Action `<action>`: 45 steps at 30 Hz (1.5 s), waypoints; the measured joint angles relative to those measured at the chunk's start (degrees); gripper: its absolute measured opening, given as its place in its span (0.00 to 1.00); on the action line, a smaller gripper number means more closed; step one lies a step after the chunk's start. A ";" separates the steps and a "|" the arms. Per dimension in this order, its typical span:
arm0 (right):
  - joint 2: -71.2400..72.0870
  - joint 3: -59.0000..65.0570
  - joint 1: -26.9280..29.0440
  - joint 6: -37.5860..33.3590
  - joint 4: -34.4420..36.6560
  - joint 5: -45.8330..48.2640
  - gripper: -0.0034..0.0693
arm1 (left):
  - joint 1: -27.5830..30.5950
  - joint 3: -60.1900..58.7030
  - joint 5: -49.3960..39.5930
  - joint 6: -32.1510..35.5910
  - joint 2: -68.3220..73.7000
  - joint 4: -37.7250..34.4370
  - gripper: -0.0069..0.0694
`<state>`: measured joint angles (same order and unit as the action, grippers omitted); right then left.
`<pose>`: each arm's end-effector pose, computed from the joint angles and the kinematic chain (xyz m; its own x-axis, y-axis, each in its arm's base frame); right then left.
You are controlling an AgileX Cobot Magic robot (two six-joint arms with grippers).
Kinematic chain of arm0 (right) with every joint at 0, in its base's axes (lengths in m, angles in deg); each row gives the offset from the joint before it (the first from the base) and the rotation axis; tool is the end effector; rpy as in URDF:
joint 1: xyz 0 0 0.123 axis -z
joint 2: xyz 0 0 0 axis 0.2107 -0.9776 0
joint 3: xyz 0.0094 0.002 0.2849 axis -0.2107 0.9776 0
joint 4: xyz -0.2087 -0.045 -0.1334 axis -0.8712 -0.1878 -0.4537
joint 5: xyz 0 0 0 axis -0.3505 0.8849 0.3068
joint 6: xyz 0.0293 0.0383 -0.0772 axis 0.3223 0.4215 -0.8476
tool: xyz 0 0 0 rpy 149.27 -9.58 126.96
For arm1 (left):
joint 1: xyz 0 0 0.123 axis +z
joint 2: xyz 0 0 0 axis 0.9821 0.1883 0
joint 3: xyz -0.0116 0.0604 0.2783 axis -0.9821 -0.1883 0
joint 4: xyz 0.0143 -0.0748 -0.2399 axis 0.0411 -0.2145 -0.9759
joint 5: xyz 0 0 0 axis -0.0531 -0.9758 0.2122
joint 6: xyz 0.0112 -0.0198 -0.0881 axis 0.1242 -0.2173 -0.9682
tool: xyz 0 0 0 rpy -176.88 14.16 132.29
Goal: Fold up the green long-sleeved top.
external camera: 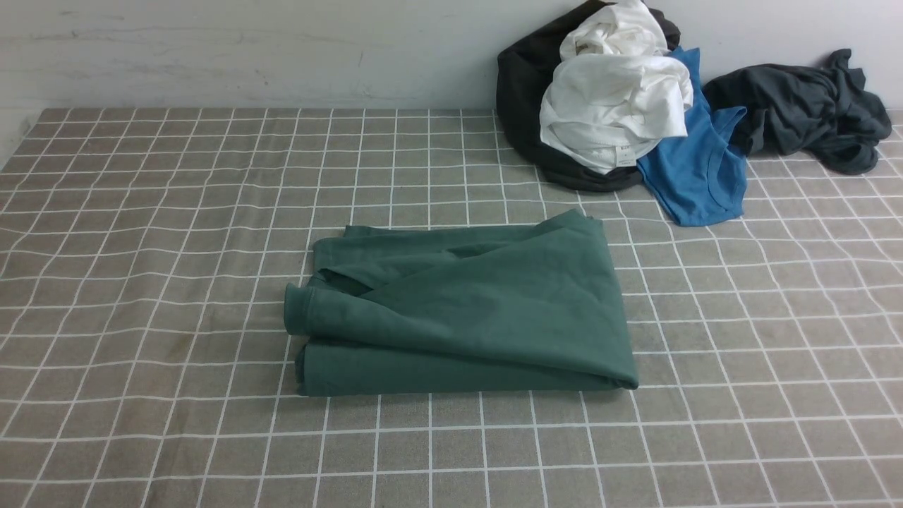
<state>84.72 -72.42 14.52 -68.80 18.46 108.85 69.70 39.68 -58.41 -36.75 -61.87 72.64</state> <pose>0.0531 -0.0032 0.1734 -0.2751 0.0564 -0.9598 0.0633 0.9972 0.0404 0.0234 -0.0088 0.2779 -0.4559 0.1969 -0.8680 0.2652 0.9610 0.0787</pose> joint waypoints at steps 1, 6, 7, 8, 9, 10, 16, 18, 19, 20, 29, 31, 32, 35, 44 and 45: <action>0.00 0.00 0.00 0.00 0.00 0.00 0.03 | 0.00 0.00 0.00 0.00 0.00 0.00 0.08; 0.00 0.00 0.00 0.00 0.00 0.00 0.03 | 0.00 0.00 0.00 0.00 0.00 0.00 0.08; 0.00 0.00 0.00 0.00 0.00 0.00 0.03 | 0.00 0.00 0.00 0.00 0.00 0.00 0.08; 0.00 0.00 0.00 0.00 0.00 0.00 0.03 | 0.00 0.00 0.00 0.00 0.00 0.00 0.08; 0.00 0.00 0.00 0.00 0.00 0.00 0.03 | 0.00 0.00 0.00 0.00 0.00 0.00 0.08; 0.00 0.00 0.00 0.00 0.00 0.00 0.03 | 0.00 0.00 0.00 0.00 0.00 0.00 0.08; 0.00 0.00 0.00 0.00 0.00 0.00 0.03 | 0.00 -1.01 3.70 0.00 0.00 0.78 0.08; 0.00 0.00 0.00 0.00 0.04 0.00 0.03 | 0.74 -4.21 12.82 0.00 -0.24 -1.26 0.08; 0.00 0.00 0.00 0.00 0.04 0.00 0.03 | 1.33 -5.70 17.52 0.00 -0.55 -1.40 0.08; 0.00 0.00 0.00 0.00 0.04 0.00 0.03 | 2.27 -7.89 22.50 0.00 -1.05 -1.41 0.08; 0.00 0.00 0.00 0.00 0.04 0.00 0.03 | 11.11 -28.09 41.41 0.00 -8.23 -1.35 0.08; 0.00 -0.05 0.00 0.00 0.04 0.02 0.03 | 11.22 -28.50 39.04 0.00 -8.46 -1.28 0.08; 0.00 -0.05 0.00 0.00 0.04 0.02 0.03 | 11.27 -28.55 36.86 0.00 -8.46 -1.28 0.08; 0.00 -0.05 0.00 0.00 0.04 0.02 0.03 | 11.34 -28.55 33.80 0.00 -8.46 -1.28 0.08; 0.00 -0.05 0.00 0.00 0.04 0.06 0.03 | 11.34 -28.55 33.85 0.00 -8.50 -1.28 0.08; 0.00 -0.05 0.00 0.00 0.04 0.06 0.03 | 11.34 -28.55 33.85 0.00 -8.50 -1.28 0.08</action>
<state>84.72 -72.47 14.52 -68.80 18.50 108.92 81.03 11.13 -24.56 -36.75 -70.37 71.36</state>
